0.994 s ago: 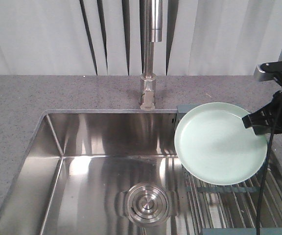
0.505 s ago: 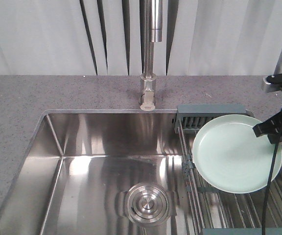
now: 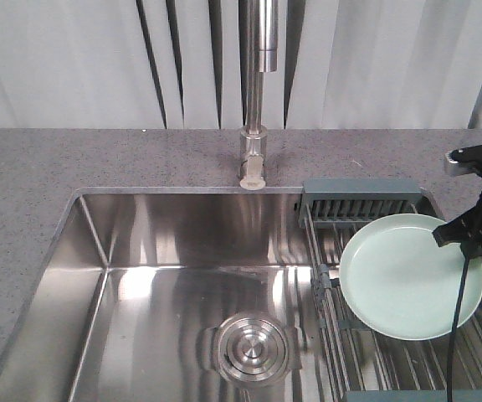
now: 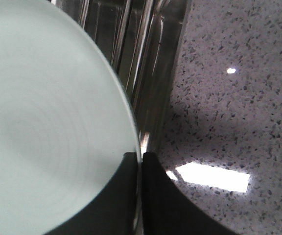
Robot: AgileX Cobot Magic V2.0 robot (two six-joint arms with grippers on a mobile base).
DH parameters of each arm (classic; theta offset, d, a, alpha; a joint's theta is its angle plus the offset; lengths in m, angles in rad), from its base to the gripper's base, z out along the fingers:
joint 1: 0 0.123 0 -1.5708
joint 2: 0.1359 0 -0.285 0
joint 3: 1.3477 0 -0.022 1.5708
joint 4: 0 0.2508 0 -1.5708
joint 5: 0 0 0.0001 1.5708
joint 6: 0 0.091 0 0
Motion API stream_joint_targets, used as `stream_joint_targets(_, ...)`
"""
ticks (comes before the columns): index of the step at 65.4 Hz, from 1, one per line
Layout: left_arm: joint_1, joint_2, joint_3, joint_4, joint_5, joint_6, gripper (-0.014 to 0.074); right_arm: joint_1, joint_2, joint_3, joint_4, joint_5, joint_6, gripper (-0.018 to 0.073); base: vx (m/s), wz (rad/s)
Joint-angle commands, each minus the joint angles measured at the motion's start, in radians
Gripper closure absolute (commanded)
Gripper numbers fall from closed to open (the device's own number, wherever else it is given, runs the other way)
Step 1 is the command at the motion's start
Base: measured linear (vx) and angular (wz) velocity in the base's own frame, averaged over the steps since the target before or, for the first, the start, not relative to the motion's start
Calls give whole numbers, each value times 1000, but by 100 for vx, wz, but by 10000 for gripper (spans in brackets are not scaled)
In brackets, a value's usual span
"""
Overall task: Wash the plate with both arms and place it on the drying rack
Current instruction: 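Lower the plate onto the drying rack with the right gripper, then open the right gripper and lift away from the plate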
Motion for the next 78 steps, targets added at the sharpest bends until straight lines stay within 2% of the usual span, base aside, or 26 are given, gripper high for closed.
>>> stream_joint_targets(1, -1, -2, -28, 6, -55, -10, 115, -4, -18, -24, 2, -36, -9, 559, 0, 0)
stream_joint_targets(10, -1, -2, -28, 6, -55, -10, 115, -4, 13, -24, 3, -33, -9, 544, 0, 0)
stream_joint_targets(16, -1, -2, -28, 6, -55, -10, 115, -4, 21, -24, 11, -33, -8, 503, 0, 0)
stream_joint_targets(25, -1, -2, -28, 6, -55, -10, 115, -4, 21, -24, 13, -32, -3, 380, 0, 0)
stream_joint_targets(33, -1, -2, -28, 6, -55, -10, 115, -4, 5, -24, 15, -29, 49, 267, 0, 0)
stream_joint_targets(40, -1, -2, -28, 6, -55, -10, 115, -3, -35, -24, 23, -5, 60, 217, 0, 0)
stream_joint_targets(55, -1, -2, -28, 6, -55, -10, 115, 4, -156, -24, 35, 73, 78, 219, 0, 0)
stream_joint_targets(69, -1, -2, -28, 6, -55, -10, 115, 98, -257, -22, 26, 141, 79, 219, 0, 0)
stream_joint_targets(78, -1, -2, -28, 6, -55, -10, 115, 165, -345, 82, 31, 57, 97, 219, 0, 0)
